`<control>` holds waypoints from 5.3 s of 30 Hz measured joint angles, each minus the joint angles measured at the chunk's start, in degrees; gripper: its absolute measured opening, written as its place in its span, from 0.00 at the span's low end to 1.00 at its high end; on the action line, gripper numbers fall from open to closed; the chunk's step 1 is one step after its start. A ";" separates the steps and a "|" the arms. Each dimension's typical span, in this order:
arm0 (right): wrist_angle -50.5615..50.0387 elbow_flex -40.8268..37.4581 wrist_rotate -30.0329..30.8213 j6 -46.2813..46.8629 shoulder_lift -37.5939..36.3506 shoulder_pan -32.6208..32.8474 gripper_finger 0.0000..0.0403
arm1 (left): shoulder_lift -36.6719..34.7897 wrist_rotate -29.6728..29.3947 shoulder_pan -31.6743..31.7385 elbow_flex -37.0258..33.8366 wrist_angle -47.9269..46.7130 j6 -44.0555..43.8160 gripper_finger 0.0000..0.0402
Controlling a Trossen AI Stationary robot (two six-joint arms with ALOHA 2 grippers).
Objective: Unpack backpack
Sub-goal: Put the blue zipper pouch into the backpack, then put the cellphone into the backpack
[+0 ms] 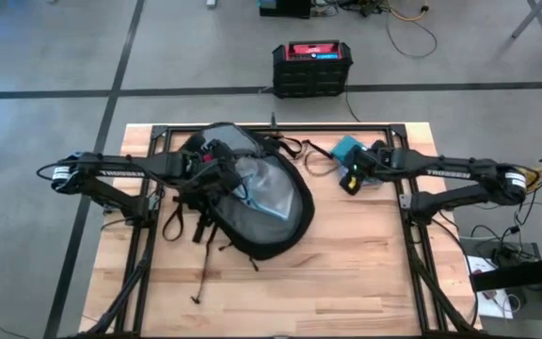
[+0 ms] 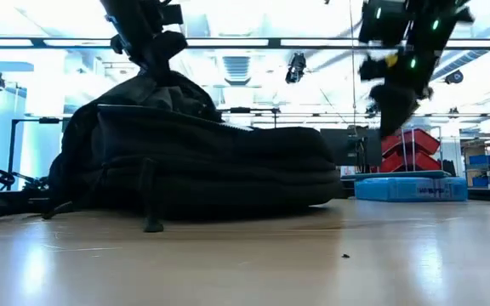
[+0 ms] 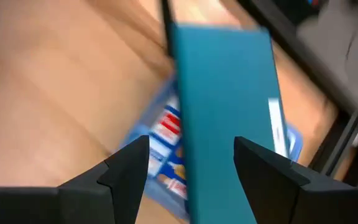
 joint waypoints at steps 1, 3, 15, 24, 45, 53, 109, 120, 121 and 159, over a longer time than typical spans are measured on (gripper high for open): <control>0.64 -0.31 0.18 0.38 -0.01 -2.75 0.56 | -0.08 0.95 -0.02 0.62 -1.12 -0.32 0.27; 2.36 -0.49 0.07 2.21 -0.04 -7.70 0.56 | -0.10 2.60 -0.02 2.48 -3.54 -1.54 0.34; 10.05 -0.68 -2.62 12.03 3.84 -19.80 0.38 | 3.49 13.26 -5.60 3.25 27.70 1.66 0.58; 16.36 -0.16 -0.86 21.91 10.69 -21.96 0.02 | 24.39 16.87 -5.24 3.60 46.29 4.74 0.49; 12.41 3.26 1.82 27.14 23.82 -20.98 0.00 | 37.45 15.10 -7.50 7.29 44.10 2.43 0.28; 8.31 3.26 -2.03 26.30 23.50 -14.70 0.00 | 37.60 15.10 -8.52 7.29 44.31 2.42 0.26; -12.45 2.12 15.93 25.05 5.92 77.57 0.00 | 36.71 35.55 3.66 14.75 50.82 7.44 0.20; -12.64 2.75 22.85 26.86 24.71 79.09 0.26 | 45.43 36.25 4.24 20.75 54.17 5.44 0.20; -12.61 2.98 23.75 26.91 25.83 79.09 0.29 | 46.41 36.25 4.46 21.79 54.24 5.39 0.20; -11.09 3.43 31.93 18.15 32.90 71.05 0.49 | 62.85 39.37 8.98 39.21 34.64 9.23 0.20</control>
